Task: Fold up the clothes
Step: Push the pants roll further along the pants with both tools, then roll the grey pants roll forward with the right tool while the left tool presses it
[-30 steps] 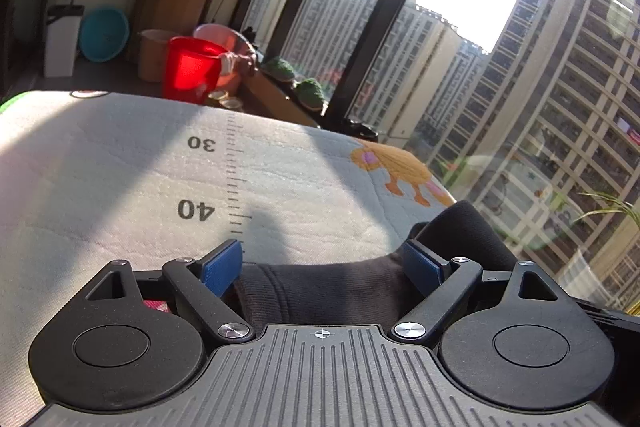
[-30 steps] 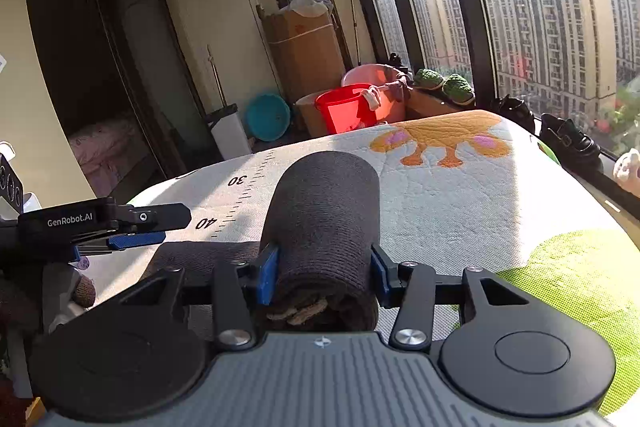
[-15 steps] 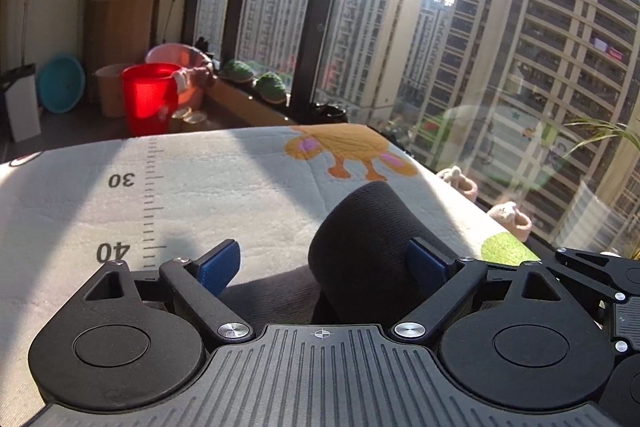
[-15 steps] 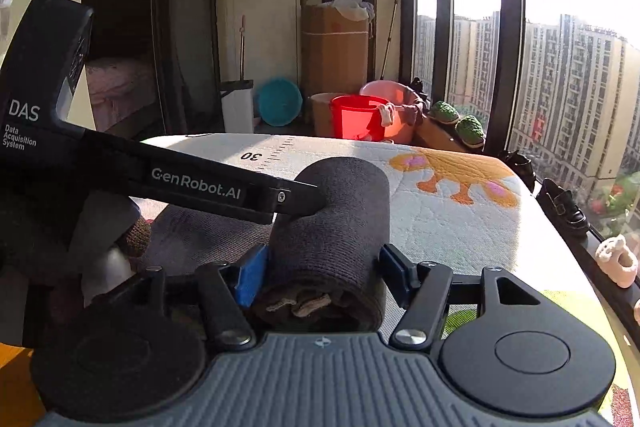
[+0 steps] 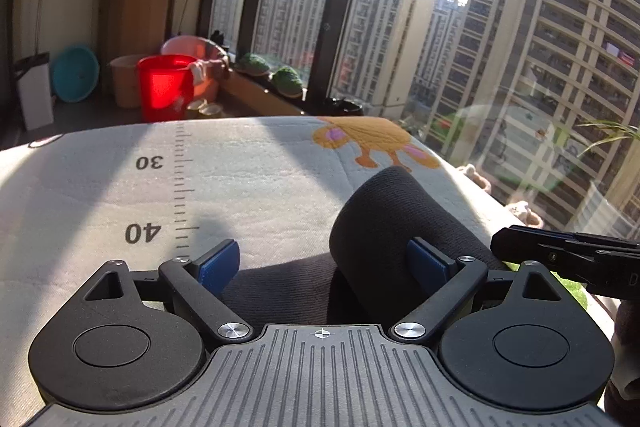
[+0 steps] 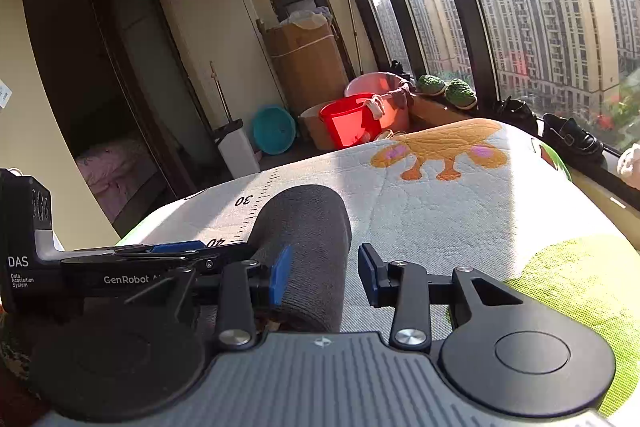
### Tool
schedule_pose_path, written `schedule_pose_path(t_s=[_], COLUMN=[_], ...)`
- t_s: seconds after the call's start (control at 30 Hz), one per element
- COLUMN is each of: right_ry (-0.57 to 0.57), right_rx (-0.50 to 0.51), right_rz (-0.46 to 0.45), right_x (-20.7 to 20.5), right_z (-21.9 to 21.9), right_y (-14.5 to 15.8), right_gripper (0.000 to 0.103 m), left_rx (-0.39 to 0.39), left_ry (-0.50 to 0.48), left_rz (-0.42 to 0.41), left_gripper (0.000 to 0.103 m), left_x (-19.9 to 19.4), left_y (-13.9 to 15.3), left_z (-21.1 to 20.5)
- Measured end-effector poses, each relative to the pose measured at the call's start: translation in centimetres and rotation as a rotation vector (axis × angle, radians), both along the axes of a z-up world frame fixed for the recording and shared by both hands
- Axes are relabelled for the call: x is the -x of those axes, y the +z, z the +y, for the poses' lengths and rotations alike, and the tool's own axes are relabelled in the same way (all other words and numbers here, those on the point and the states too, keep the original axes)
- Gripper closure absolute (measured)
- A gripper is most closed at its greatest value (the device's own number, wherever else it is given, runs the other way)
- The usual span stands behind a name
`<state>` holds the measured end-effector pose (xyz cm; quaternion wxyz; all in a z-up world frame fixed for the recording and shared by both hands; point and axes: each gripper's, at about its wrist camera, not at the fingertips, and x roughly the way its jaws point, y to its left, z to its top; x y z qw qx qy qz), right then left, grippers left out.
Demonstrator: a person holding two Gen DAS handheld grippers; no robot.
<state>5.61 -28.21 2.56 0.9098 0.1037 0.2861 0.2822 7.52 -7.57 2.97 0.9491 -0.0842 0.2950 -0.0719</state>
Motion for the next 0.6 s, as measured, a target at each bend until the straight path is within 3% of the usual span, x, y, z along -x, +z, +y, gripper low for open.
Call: schedule_pose_path(t_s=[0.2, 0.4, 0.6], right_ry=[0.101, 0.145, 0.139], right_rx=[0.073, 0.152, 0.072], right_rz=[-0.039, -0.114, -0.107], right_x=[1.4, 3.7, 3.8], right_z=[3.4, 5.1, 3.8], right_y=[-0.4, 0.5, 0.9], right_gripper=[0.064, 0.056, 0.051], left_rx=[0.096, -0.007, -0.059], left_ry=[0.024, -0.019, 0.039], left_rz=[-0.047, -0.032, -0.027], left_gripper=[0.01, 0.008, 0.007], left_x=[0.8, 0.0, 1.0], left_y=[1.6, 1.0, 0.3], left_z=[2.1, 0.4, 2.5])
